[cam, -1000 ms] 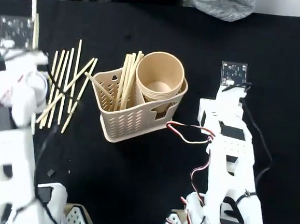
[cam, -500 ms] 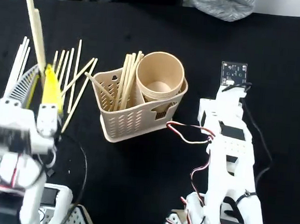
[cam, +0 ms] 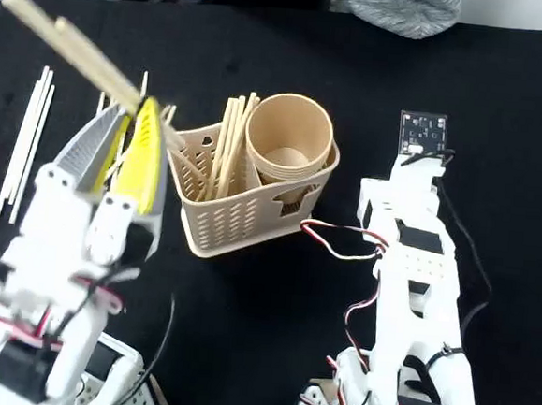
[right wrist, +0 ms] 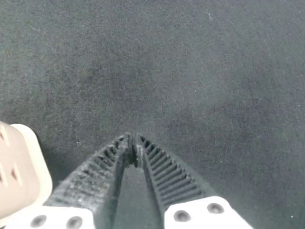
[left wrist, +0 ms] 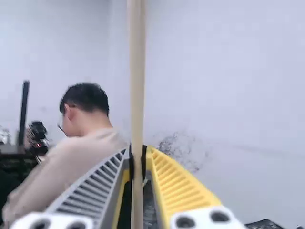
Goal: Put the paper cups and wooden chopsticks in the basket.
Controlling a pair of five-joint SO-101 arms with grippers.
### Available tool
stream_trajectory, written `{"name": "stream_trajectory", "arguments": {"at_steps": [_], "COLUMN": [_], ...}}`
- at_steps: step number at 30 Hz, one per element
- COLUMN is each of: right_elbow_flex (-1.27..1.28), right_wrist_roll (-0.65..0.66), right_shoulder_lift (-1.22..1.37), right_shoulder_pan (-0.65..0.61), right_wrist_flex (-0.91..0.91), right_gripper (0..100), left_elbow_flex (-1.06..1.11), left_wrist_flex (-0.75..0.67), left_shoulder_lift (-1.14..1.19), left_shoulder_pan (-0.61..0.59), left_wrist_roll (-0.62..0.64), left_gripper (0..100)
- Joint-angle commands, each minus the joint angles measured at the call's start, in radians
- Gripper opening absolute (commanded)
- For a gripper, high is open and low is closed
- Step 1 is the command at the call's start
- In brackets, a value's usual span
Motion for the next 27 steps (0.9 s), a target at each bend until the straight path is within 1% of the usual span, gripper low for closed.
{"name": "stream_trajectory", "arguments": {"at_steps": [1,6,12,24,27], "right_elbow_flex": [-0.01,-0.01,-0.01,-0.01,-0.01], "right_wrist_roll": [0.008,0.008,0.008,0.008,0.008], "right_shoulder_lift": [-0.004,-0.004,-0.004,-0.005,-0.005], "right_shoulder_pan": [-0.009,-0.009,-0.009,-0.009,-0.009], "right_wrist_flex": [-0.02,-0.02,-0.02,-0.02,-0.02], "right_gripper": [1.2,1.2,1.2,1.2,1.2], "left_elbow_flex": [-0.028,-0.03,-0.03,0.045,0.042], "left_wrist_flex": [-0.049,-0.041,0.049,0.054,0.081], "left_shoulder_lift": [0.124,0.213,0.262,0.278,0.278], "left_shoulder_pan": [-0.018,-0.01,-0.01,-0.01,-0.01], "left_wrist_roll": [0.12,0.163,0.164,0.16,0.164], "left_gripper": [3,3,3,4,10]}}
